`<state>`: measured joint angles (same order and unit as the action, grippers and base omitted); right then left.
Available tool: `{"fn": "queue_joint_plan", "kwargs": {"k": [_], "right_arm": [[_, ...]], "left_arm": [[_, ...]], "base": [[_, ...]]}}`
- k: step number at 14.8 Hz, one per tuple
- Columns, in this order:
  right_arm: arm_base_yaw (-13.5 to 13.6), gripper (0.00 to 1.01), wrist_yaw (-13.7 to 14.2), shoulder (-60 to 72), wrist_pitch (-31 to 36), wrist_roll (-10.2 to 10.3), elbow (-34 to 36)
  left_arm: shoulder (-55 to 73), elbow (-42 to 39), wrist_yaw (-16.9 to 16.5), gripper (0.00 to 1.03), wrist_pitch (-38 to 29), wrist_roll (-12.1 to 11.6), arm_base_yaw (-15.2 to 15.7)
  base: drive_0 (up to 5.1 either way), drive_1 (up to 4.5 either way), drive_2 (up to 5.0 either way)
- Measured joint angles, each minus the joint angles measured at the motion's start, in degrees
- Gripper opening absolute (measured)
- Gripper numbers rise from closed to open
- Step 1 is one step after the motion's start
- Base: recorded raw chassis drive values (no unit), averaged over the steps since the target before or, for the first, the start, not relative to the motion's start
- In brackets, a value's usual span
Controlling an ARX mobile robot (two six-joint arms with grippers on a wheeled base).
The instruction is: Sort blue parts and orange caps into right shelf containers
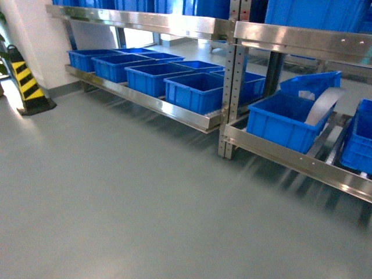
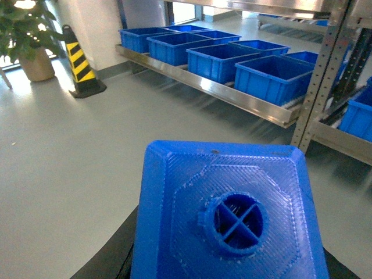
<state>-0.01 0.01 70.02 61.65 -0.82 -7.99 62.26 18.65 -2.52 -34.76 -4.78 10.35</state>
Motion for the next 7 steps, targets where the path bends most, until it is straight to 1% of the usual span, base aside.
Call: {"fn": "queue_joint_plan", "kwargs": {"k": [7], "right_arm": [[0.0, 0.43, 0.0, 0.0, 0.0, 0.0, 0.0]], "left_arm": [[0.0, 0.0, 0.0, 0.45, 0.0, 0.0, 0.0]], "base": [[-1.6, -1.63, -1.6]]}}
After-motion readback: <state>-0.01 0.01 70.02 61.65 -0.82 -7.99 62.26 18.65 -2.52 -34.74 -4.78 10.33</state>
